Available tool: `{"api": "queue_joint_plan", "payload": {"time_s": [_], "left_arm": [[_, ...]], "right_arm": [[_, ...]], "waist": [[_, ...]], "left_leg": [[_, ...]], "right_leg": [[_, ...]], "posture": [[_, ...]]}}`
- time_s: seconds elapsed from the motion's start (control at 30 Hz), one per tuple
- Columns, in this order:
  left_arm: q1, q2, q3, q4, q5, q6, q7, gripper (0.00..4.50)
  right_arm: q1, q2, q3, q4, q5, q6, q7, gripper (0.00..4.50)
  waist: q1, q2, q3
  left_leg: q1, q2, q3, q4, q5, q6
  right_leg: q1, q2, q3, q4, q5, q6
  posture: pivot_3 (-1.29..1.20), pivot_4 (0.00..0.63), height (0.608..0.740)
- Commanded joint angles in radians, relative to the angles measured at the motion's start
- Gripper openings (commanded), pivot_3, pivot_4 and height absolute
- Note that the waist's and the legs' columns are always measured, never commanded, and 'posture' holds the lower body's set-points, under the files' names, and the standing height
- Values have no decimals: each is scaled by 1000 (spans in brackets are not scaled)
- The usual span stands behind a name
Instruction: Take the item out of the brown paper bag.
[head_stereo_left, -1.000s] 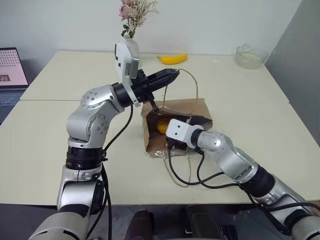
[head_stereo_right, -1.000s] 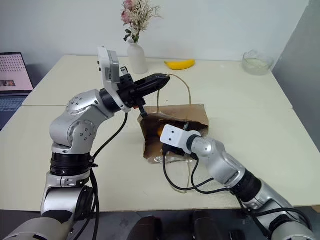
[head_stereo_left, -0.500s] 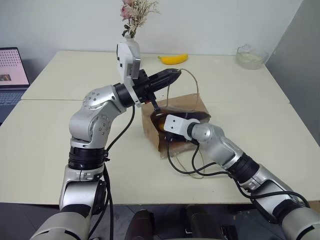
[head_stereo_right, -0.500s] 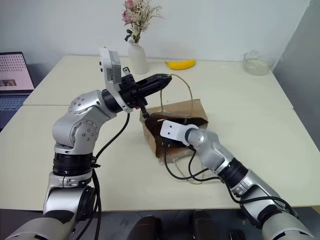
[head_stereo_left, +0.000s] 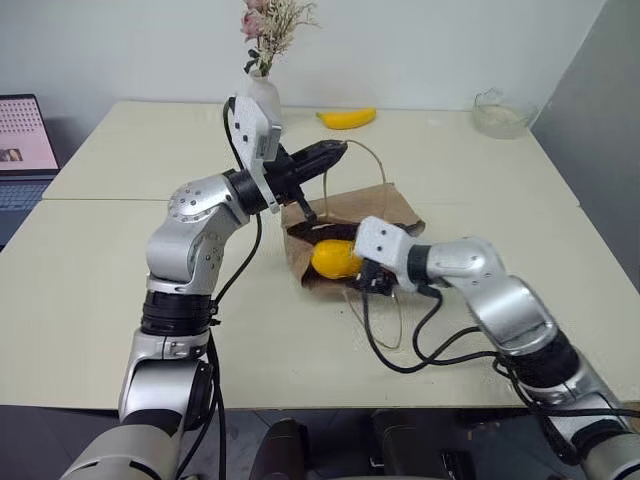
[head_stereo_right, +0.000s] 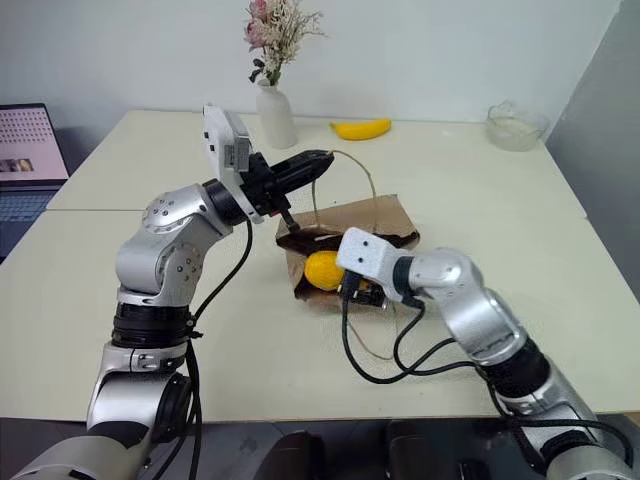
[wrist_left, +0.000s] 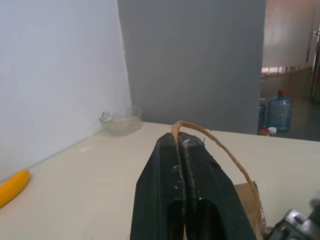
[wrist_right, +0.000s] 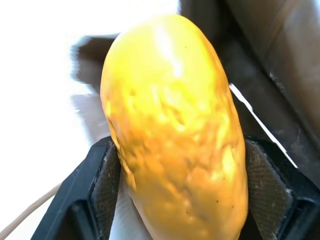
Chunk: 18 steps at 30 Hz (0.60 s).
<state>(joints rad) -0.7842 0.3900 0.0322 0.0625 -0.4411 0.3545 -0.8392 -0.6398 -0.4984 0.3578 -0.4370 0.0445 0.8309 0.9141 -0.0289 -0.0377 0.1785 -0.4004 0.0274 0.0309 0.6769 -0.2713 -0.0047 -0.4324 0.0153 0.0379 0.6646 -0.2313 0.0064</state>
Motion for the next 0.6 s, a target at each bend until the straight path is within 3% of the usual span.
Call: {"api": "queue_joint_plan", "payload": {"time_s": [0.03, 0.2, 0.3, 0.4, 0.6], "left_arm": [[-31, -2, -7, 2, 25, -49, 0, 0], [-26, 4, -3, 8, 31, -58, -3, 0], [-18, 8, -2, 12, 37, -65, -7, 0], [-23, 8, -3, 23, 40, -70, -9, 0], [-35, 7, -13, 33, 46, -80, -15, 0]], "right_arm": [[-1, -61, -180, -145, 188, 91, 95, 3052], [-15, -115, -425, -163, 329, 227, 42, 3052], [32, -222, -511, -89, 267, 180, -17, 3052], [122, -327, -451, 25, 132, 60, -106, 3052], [225, -377, -331, 202, 3, -112, -167, 3052]], "waist": [[0, 0, 0], [0, 0, 0], [1, 0, 0], [5, -1, -1], [-3, -1, 0]], "left_leg": [[0, 0, 0, 0, 0, 0], [0, 0, 0, 0, 0, 0], [0, 0, 0, 0, 0, 0], [1, -1, 0, 0, 0, 0], [1, 0, 2, 0, 0, 0]], "right_leg": [[0, 0, 0, 0, 0, 0], [1, 0, 0, -1, 0, 0], [1, 0, 0, 0, 0, 0], [2, -1, 0, -2, 0, 0], [2, 0, 2, -1, 0, 0]], "posture": [[0, 150, 740], [0, 150, 740], [0, 150, 740], [0, 150, 740], [0, 150, 740]]}}
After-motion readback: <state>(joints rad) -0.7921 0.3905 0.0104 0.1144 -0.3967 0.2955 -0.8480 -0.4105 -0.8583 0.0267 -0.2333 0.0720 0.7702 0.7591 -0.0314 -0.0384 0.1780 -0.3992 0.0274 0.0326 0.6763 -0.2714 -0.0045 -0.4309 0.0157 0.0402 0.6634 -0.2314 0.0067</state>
